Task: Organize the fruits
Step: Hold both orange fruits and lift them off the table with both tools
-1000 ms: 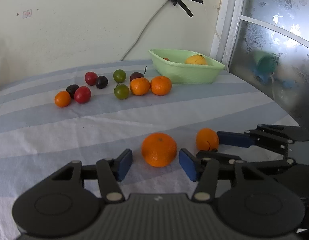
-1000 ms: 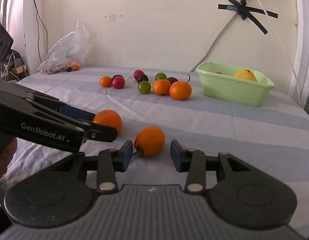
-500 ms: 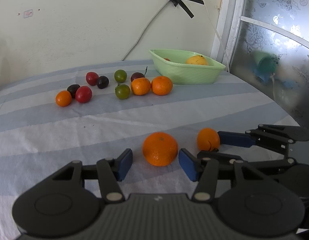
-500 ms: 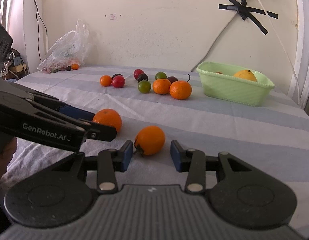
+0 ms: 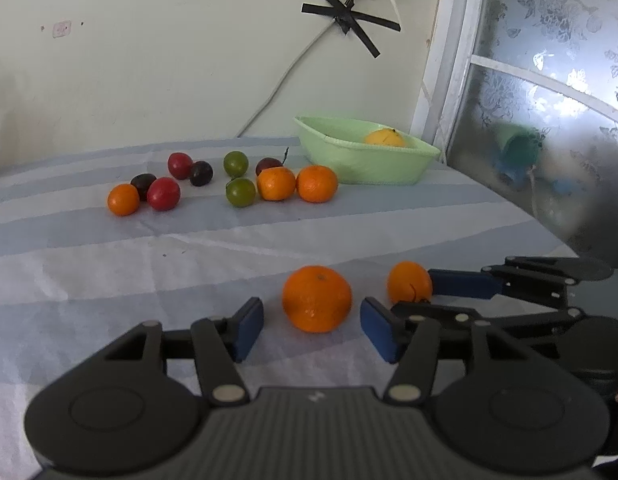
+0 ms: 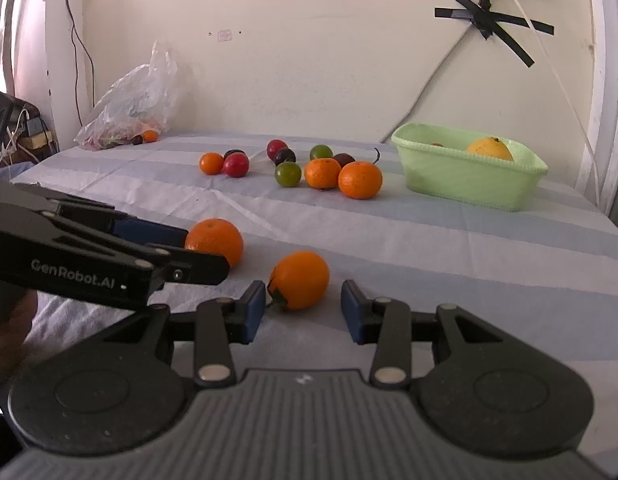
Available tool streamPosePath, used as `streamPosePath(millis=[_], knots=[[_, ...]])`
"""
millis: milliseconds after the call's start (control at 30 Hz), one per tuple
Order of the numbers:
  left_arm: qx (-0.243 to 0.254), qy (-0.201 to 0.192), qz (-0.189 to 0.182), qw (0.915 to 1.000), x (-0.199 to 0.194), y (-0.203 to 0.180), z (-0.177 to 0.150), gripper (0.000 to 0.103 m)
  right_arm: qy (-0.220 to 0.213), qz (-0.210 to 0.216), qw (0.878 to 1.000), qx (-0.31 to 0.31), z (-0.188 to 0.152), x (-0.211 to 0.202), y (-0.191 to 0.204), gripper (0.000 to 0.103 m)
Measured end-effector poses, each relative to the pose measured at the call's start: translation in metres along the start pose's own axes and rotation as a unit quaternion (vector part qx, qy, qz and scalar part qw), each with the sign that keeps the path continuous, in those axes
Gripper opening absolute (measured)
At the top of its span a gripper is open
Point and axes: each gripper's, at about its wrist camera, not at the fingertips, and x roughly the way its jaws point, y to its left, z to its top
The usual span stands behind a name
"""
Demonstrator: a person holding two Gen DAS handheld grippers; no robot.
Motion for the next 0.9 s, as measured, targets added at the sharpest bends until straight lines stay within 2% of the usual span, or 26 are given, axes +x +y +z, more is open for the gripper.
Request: streamPosePath(millis=[300, 900], knots=[[0.013, -0.017, -0.015, 0.9997, -0.0042, -0.0036, -0.0026, 0.055, -0.008, 0.003, 1.000, 0.008, -0.0010, -0.0027, -0.0012, 0.045], [0.002, -0.011, -0.020, 0.9997, -0.0007, -0.0003, -0.0015, 0.055, -0.003, 0.001, 1.000, 0.012, 0.0001, 0.0008, -0.0020, 0.044]])
